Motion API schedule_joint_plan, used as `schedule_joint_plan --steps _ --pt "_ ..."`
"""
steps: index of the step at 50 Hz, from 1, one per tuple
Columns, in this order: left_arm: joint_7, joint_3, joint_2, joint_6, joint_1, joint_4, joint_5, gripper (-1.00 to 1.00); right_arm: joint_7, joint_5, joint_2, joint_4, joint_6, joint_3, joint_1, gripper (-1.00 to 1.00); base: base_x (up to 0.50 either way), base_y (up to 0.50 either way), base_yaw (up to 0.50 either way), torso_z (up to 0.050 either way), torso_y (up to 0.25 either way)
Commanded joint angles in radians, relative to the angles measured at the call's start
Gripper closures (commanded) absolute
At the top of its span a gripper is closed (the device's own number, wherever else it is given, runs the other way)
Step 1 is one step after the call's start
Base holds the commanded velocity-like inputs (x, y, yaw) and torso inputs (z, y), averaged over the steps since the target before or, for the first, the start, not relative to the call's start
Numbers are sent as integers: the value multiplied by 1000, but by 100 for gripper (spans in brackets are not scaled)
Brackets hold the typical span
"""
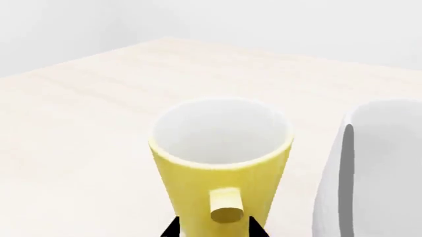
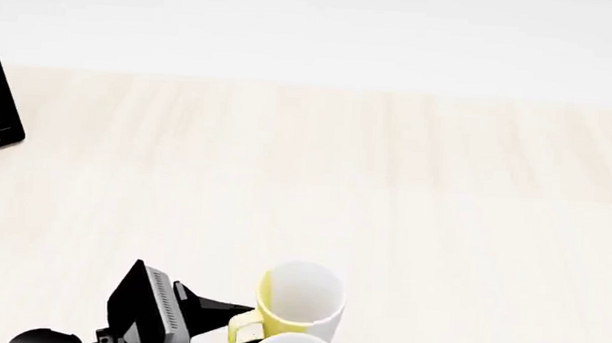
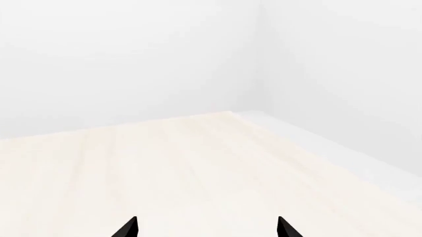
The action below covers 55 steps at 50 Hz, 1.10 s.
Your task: Put the yellow and white mug to the front of the white mug.
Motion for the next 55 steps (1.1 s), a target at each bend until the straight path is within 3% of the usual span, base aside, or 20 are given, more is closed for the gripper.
schedule_joint_plan --steps 1,22,55 --pt "-8 -11 -3 -18 -2 -4 -2 -100 3 1 3 2 -1 -4 1 -100 0 0 0 0 0" --pt "9 -55 -3 -24 -3 -4 -13 -100 8 4 7 7 -4 -10 3 -100 0 0 0 0 0" --pt "159 -198 -1 -62 -18 -3 -45 -100 16 5 14 12 -7 -22 6 -100 0 0 0 0 0"
